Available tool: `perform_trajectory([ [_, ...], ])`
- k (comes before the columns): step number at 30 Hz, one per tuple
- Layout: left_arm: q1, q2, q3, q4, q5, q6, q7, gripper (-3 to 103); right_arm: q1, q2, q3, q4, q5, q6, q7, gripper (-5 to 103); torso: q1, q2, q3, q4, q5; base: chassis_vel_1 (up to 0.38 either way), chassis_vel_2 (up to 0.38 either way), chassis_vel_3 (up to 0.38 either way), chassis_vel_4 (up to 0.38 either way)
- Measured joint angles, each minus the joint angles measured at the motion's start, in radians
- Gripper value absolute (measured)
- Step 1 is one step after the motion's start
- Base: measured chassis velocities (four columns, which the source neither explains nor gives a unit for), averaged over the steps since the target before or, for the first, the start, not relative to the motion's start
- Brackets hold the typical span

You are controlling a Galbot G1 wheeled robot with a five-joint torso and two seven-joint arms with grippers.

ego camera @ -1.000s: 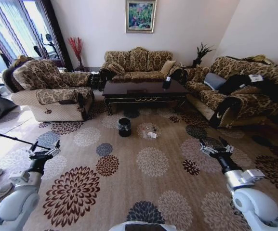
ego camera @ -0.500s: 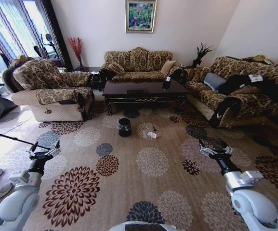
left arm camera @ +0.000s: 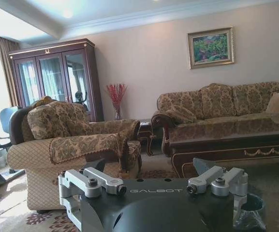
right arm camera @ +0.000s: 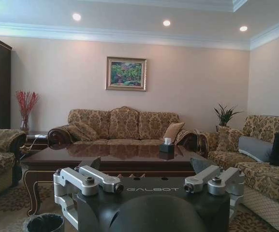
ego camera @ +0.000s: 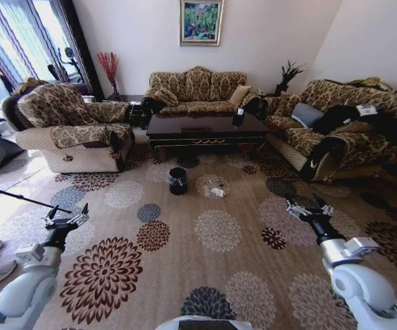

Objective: Move to the front of the table and pick up the trash from the floor, then place it into the trash bin.

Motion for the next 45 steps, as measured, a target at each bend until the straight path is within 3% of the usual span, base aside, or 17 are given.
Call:
perform_trajectory([
  [9, 0.016, 0.003, 0.0, -0.017, 0.011, 0.002, 0.004, 100, -0.022, 0.002, -0.004, -0.003, -0.043, 0.011, -0.013, 100, -0.02, -0.044, -0.024, 0.0, 0.0001, 0.0, 0.0, 0.0, 0.0],
  [19, 0.031, 0.004, 0.004, -0.035, 0.016, -0.009, 0.018, 100, -0.045, 0.003, -0.014, -0.013, -0.027, -0.069, 0.024, 100, -0.044, -0.097, -0.053, 0.0, 0.0001, 0.0, 0.0, 0.0, 0.0],
  [45, 0.081, 0.009, 0.025, -0.052, 0.026, -0.031, 0.08, 99, -0.067, 0.007, -0.012, 0.018, -0.05, -0.035, -0.013, 100, -0.096, -0.216, -0.119, 0.0, 0.0, 0.0, 0.0, 0.0, 0.0],
])
